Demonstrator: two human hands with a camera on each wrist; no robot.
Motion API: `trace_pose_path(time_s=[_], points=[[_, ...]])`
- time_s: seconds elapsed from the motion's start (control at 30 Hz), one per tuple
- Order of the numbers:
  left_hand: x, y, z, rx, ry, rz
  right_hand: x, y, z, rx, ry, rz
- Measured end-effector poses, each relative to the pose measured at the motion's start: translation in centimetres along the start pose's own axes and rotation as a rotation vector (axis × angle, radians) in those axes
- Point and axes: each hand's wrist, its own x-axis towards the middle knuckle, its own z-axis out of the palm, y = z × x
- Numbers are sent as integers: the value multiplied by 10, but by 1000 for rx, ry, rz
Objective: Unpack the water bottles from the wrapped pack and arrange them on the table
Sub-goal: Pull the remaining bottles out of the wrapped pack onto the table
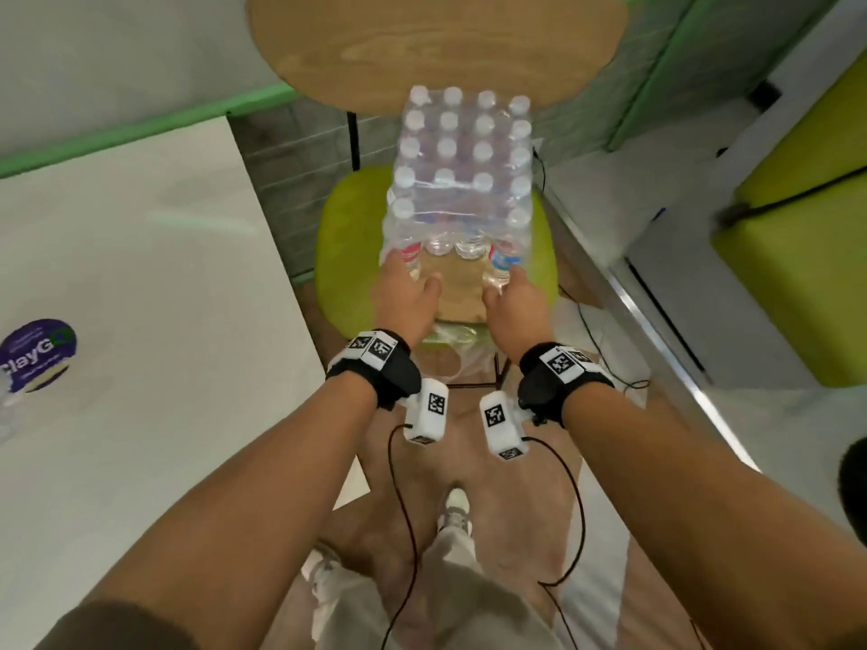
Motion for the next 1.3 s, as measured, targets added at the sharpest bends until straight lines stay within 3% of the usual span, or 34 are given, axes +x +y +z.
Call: trace_pose_path(time_s=[0.2, 0.43, 0.8, 1.03, 1.3], points=[[24, -1, 17, -10, 204, -41, 16, 7, 0, 85, 27, 59], [49, -5, 23, 54, 274, -111, 46, -1, 3, 81, 88, 138], [46, -16, 8, 189, 116, 101, 66, -3, -7, 112, 50, 60], [12, -21, -18, 100, -4, 187, 27, -8, -8, 119, -35, -20], [-53, -42, -109, -193, 389, 61, -38, -68, 30, 258, -179, -193]])
